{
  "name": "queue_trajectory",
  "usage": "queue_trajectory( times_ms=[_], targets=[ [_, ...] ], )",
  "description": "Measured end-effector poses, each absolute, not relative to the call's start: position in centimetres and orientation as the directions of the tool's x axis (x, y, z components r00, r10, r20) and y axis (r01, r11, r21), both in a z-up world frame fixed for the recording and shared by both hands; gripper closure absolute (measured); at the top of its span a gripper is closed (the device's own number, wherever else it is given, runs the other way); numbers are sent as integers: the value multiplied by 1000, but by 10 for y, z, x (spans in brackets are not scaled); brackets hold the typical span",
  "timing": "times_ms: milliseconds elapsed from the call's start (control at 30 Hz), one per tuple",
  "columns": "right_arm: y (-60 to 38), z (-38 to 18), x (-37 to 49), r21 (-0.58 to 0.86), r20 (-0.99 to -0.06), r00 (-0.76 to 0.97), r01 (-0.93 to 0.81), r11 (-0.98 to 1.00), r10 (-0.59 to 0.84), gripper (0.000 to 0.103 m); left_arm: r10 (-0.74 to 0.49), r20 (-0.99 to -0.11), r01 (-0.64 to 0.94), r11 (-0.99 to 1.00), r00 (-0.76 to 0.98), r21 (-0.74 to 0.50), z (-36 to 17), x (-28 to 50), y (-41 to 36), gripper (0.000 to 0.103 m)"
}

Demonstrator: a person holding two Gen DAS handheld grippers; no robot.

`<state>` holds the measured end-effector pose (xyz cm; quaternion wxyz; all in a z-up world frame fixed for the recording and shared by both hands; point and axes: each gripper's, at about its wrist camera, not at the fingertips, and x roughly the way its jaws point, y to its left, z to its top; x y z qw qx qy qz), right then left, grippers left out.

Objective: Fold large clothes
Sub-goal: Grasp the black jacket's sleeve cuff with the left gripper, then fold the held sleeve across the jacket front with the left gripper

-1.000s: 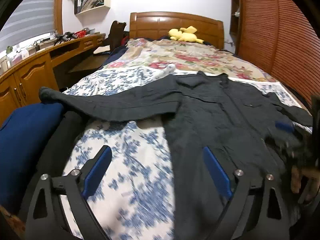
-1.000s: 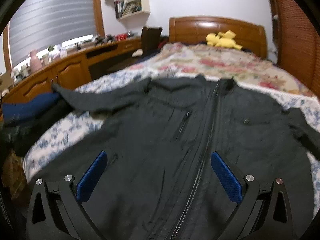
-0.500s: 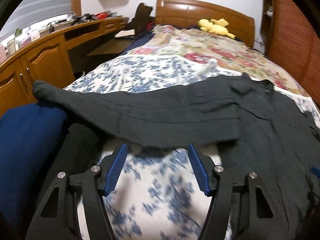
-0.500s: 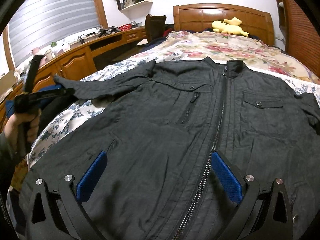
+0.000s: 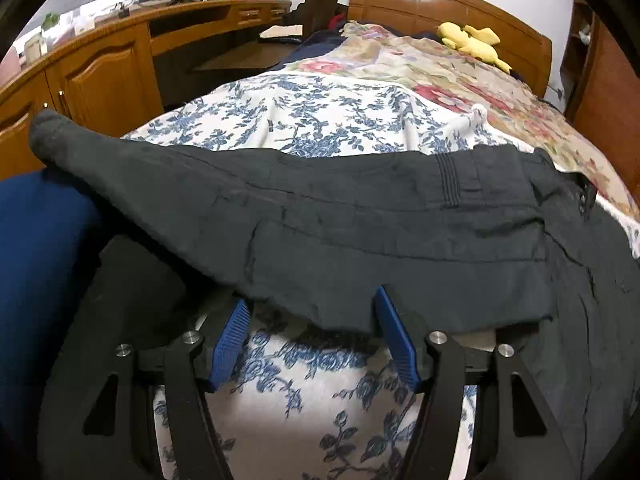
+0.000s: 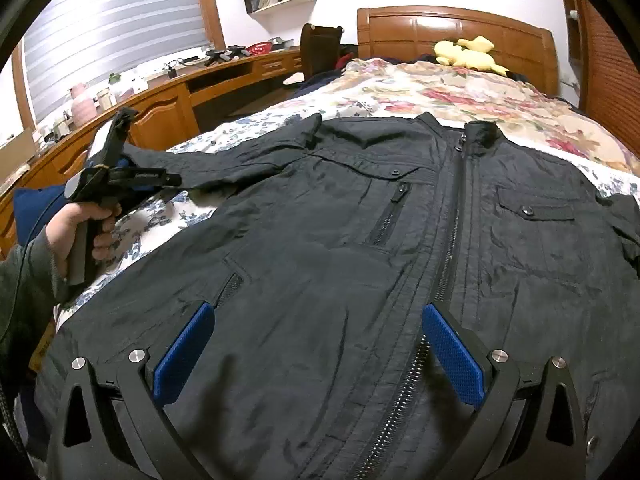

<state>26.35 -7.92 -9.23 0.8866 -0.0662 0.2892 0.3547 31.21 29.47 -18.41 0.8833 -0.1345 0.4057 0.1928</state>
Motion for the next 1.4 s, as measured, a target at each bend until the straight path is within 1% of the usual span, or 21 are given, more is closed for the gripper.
queue_trajectory(
  times_ms=[33, 100, 167, 200, 300, 467, 600, 700, 833, 900, 967, 1033, 1067, 1100, 1133, 1167, 1200, 1400],
  targets=[
    [-79, -92, 263, 86, -559, 582, -668, 740, 590, 0, 221, -769, -451, 888, 600, -96, -184, 313, 296, 44],
    [-78, -93, 264, 86, -559, 583, -667, 740, 590, 0, 211, -763, -441, 891, 610, -106, -184, 316, 295, 84],
    [-78, -94, 265, 89, -559, 583, -664, 742, 589, 0, 222, -753, -421, 904, 619, -79, -181, 319, 289, 97],
    [-77, -94, 265, 90, -557, 584, -664, 742, 590, 0, 245, -736, -407, 912, 631, -46, -176, 320, 281, 101],
    [-77, -93, 265, 92, -552, 586, -664, 742, 593, 0, 274, -695, -384, 923, 665, -4, -156, 322, 264, 102],
    [-79, -90, 263, 88, -537, 595, -666, 741, 598, 0, 239, -633, -306, 952, 736, 3, -110, 322, 233, 102],
    [-83, -84, 263, 68, -513, 626, -652, 755, 587, 0, 184, -616, -224, 974, 766, 13, -80, 324, 200, 102],
    [-90, -82, 265, 79, -499, 641, -636, 767, 583, 0, 136, -606, -158, 987, 784, 17, -62, 322, 168, 102],
    [-97, -81, 264, 95, -480, 659, -617, 781, 579, 0, 114, -615, -103, 993, 780, 53, -60, 318, 138, 102],
    [-100, -82, 264, 95, -477, 666, -609, 787, 573, 0, 131, -625, -100, 991, 770, 85, -65, 316, 127, 102],
    [-102, -84, 265, 104, -476, 668, -603, 791, 572, 0, 116, -649, -84, 993, 752, 80, -71, 314, 124, 101],
    [-102, -83, 263, 108, -472, 670, -601, 792, 573, 0, 91, -678, -69, 996, 730, 60, -78, 311, 122, 93],
    [-101, -83, 261, 107, -469, 671, -602, 792, 574, 0, 88, -682, -65, 996, 726, 58, -78, 309, 119, 80],
    [-99, -83, 260, 105, -468, 672, -602, 791, 574, 0, 80, -685, -55, 997, 724, 58, -80, 304, 116, 62],
    [-98, -83, 260, 103, -467, 673, -603, 791, 574, 0, 71, -681, -43, 997, 728, 58, -81, 297, 113, 55],
    [-98, -84, 259, 101, -467, 673, -604, 790, 574, 0, 67, -680, -36, 998, 731, 59, -81, 293, 110, 43],
    [-97, -84, 259, 101, -467, 672, -606, 789, 575, 0, 63, -673, -28, 998, 737, 63, -81, 285, 108, 34],
    [-99, -86, 259, 102, -473, 667, -608, 787, 576, 0, 86, -641, -57, 996, 763, 66, -77, 261, 111, 32]
  ],
)
